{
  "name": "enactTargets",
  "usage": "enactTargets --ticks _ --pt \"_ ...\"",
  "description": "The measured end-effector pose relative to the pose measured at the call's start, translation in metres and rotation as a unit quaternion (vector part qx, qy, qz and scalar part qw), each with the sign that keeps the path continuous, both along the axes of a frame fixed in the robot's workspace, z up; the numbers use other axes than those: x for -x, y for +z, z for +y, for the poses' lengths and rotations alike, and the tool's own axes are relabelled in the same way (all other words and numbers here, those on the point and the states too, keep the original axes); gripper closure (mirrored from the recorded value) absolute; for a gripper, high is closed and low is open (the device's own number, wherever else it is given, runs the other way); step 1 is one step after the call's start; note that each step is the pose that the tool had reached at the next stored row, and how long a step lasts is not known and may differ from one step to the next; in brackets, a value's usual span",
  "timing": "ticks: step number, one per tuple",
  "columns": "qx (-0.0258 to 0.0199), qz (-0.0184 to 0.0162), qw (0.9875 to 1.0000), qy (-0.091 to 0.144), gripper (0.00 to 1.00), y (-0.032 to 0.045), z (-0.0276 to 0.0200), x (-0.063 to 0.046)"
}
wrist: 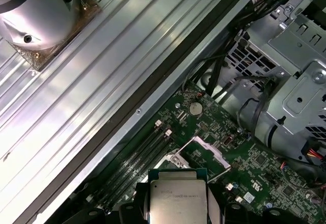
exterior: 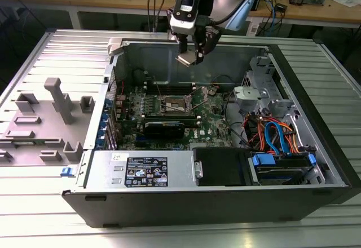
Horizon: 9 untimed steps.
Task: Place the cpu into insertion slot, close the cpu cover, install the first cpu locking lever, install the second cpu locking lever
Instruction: 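Place the cpu into insertion slot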
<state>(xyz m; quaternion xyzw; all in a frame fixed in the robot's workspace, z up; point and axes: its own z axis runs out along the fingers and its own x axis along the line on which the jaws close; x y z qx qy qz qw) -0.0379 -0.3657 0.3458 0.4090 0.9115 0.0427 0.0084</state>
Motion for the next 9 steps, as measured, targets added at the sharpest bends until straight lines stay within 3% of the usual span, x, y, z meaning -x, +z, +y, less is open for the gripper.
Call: enactTargets --ticks 9 --pt "0.0 0.0 0.9989 -0.047 0.46 -0.0018 0.0 0.0"
